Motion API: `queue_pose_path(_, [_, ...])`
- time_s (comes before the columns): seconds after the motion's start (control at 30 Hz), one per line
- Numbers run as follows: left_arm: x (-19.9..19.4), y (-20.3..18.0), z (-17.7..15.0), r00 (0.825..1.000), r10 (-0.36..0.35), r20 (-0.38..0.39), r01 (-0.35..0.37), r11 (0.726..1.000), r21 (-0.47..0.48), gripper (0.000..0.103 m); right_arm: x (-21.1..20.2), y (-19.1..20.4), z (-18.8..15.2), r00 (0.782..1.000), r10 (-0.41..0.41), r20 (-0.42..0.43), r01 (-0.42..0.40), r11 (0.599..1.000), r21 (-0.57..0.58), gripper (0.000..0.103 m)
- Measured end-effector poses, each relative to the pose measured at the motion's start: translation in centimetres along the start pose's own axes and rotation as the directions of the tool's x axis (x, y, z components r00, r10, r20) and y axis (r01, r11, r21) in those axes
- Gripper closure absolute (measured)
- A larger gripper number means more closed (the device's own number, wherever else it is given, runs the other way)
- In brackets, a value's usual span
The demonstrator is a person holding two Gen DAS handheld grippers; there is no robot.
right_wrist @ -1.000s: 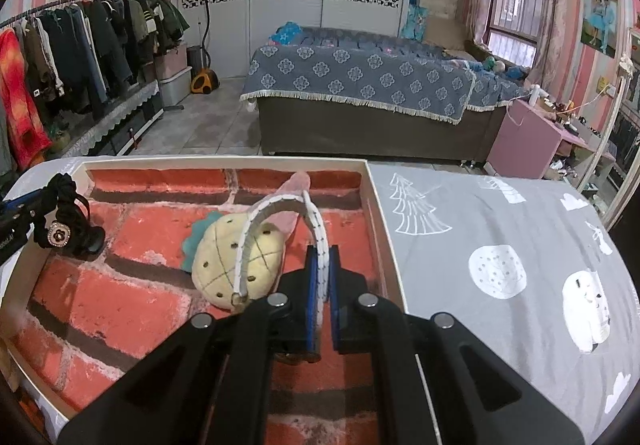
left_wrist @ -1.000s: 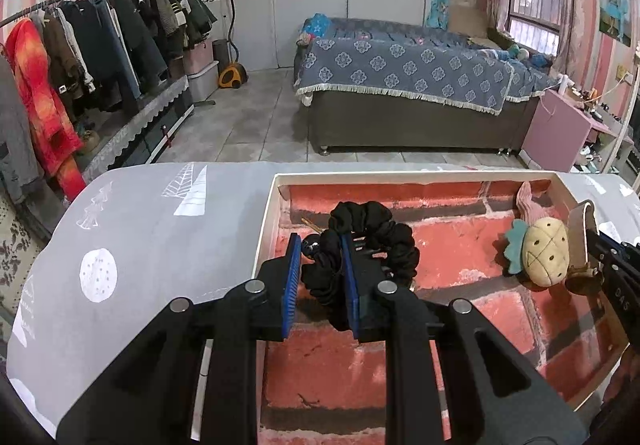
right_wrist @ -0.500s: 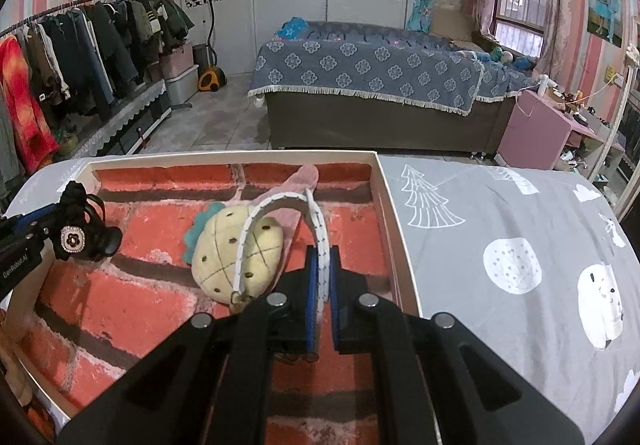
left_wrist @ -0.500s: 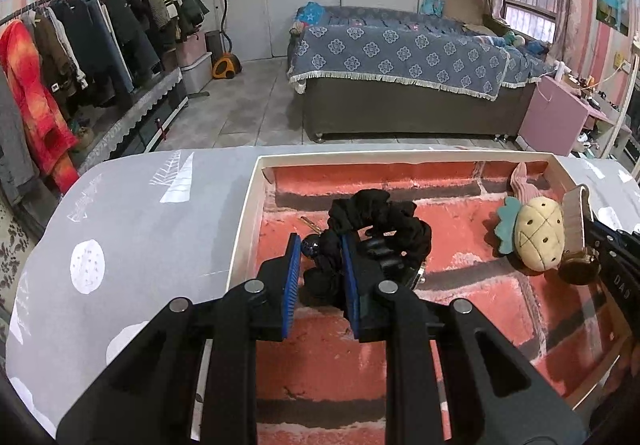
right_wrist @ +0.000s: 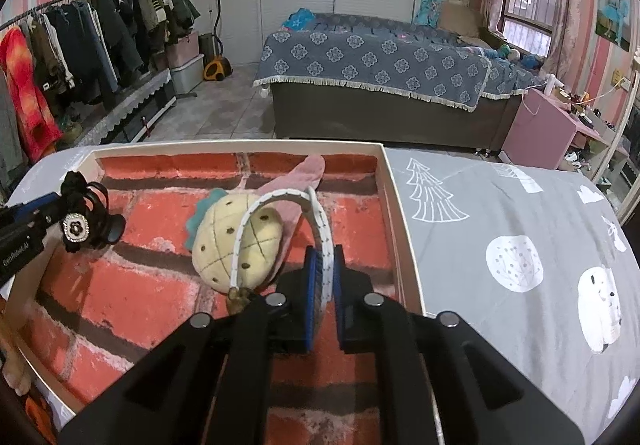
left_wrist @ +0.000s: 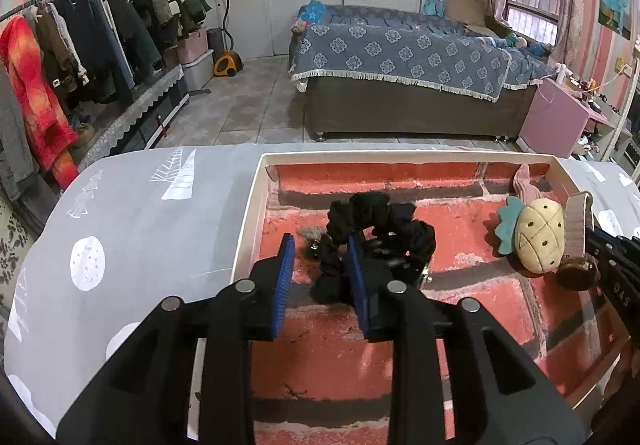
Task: Organize jewelry
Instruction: 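Open the left gripper to drop the scrunchie while the right releases the watch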
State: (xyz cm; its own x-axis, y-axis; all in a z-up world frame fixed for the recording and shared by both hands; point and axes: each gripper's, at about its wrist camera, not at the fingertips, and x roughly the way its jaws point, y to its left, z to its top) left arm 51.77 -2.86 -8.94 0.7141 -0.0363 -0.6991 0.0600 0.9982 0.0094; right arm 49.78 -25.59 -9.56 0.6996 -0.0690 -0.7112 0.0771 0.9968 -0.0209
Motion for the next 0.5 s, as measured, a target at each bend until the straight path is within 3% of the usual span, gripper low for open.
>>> queue_pose_path(0.13, [-0.5, 0.2, 0.1, 1.000, 0.008, 0.016, -0.008, 1.000, -0.010, 0.060, -0.6, -0.2, 0.0, 1.000, 0.010, 0.002, -0.010, 1.000, -0.007, 0.065])
queue_pose_path(0.23, [-1.3, 0.3, 0.2, 0.999, -0.002, 0.042, 0.003, 1.000, -0.023, 0.053, -1.6, -0.2, 0.4, 0.999, 0.030, 0.031, -0.030, 1.000, -0.002, 0.063])
queue_pose_path(0.3, [-2.1, 0.4, 0.4, 0.997, -0.012, 0.070, 0.014, 0.999, -0.029, 0.041, -2.3, -0.2, 0.7, 0.998, 0.036, 0.054, -0.036, 0.999, 0.003, 0.057])
queue_pose_path(0.37, [-2.7, 0.4, 0.4, 0.995, -0.006, 0.097, 0.009, 1.000, -0.028, 0.030, -3.2, -0.2, 0.9, 0.995, 0.042, 0.092, -0.042, 0.999, -0.001, 0.044])
queue_pose_path(0.5, [-4.7, 0.2, 0.6, 0.985, 0.002, 0.175, 0.002, 1.000, -0.025, 0.018, -4.7, -0.2, 1.5, 0.988, 0.029, 0.149, -0.029, 1.000, -0.001, 0.033])
